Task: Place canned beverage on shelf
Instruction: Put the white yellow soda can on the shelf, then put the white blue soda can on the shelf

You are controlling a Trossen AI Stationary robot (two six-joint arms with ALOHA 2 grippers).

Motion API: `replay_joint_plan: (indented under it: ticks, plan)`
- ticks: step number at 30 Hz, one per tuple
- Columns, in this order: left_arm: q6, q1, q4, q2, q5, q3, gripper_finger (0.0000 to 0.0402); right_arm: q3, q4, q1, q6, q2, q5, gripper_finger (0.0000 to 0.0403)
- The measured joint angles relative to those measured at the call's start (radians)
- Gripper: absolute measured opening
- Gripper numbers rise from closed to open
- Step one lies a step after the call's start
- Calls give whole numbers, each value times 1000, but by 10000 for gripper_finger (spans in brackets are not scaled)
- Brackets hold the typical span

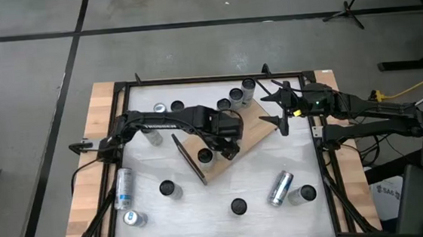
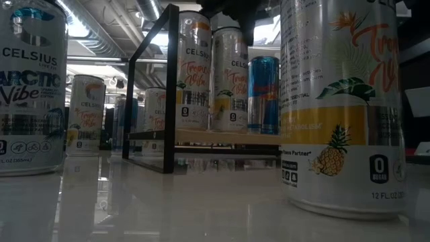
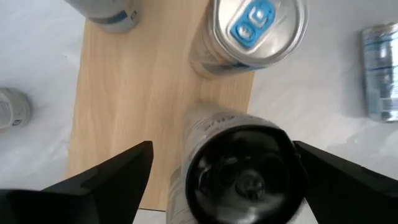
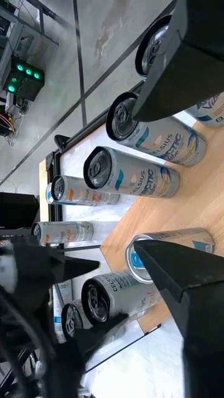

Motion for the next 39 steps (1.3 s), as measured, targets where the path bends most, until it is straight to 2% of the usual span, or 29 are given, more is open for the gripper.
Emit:
replay_joint_plan:
  ticks: [14,22,28,34,39]
  plan:
    - [28,14,19,-104,-2,2,365,0,-27,0,0,0,0,317]
    - [75,-2,-65,-232,72,2,365,0,-30,0,0,0,0,317]
    - [14,-93,-205,-310,69,2,365,0,-30,0,0,0,0,317]
    - [-71,-232,-196,-335,15,-1,365,0,-31,0,0,0,0,317]
    - [-198,-344,-196,-335,11,-38,365,0,-30,0,0,0,0,317]
